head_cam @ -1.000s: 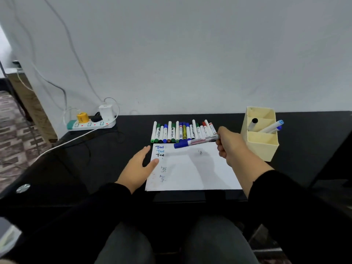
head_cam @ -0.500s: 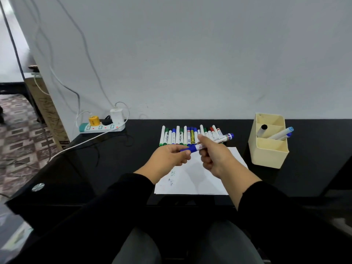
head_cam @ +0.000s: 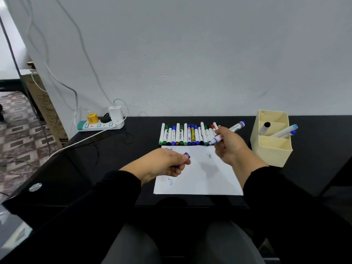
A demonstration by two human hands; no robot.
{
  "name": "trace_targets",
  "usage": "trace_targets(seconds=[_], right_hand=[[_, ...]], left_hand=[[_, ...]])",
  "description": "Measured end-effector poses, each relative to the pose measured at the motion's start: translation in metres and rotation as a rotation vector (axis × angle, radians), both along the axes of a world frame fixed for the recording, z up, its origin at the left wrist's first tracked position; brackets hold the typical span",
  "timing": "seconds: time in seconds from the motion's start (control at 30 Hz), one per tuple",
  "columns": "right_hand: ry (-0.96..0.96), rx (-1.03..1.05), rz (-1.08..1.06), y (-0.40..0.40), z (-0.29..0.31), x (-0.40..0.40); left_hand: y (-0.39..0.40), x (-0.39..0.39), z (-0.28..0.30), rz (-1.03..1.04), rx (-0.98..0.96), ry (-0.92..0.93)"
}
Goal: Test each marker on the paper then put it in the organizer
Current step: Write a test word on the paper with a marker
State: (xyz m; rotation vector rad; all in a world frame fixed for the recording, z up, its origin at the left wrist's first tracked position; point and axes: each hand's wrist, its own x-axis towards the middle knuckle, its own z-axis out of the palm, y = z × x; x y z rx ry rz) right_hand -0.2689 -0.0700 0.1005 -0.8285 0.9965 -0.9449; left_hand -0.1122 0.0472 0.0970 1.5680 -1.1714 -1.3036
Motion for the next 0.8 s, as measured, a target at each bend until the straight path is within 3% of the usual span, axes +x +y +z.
trace_targets(seconds=[0.27, 0.4, 0.6, 0.8], right_hand=[[0.251, -0.122, 0.118, 0.005, -0.017, 0.027], [0.344, -0.200, 0.155, 0.003, -0.032, 0.037], [0.481, -0.265, 0.111, -0.001, -0.051, 0.053], [0.501, -0.402, 0.102, 0.001, -0.067, 0.082]], left_hand=[[-0.012, 0.023, -0.034, 0.353, -0.062, -0.575], [-0.025, 0.035, -0.065, 0.346, 0.162, -0.873], [-0.023, 0.048, -0.090, 0.322, 0.213, -0.994], [-0.021, 0.059, -0.094, 0.221, 0.220, -1.108]])
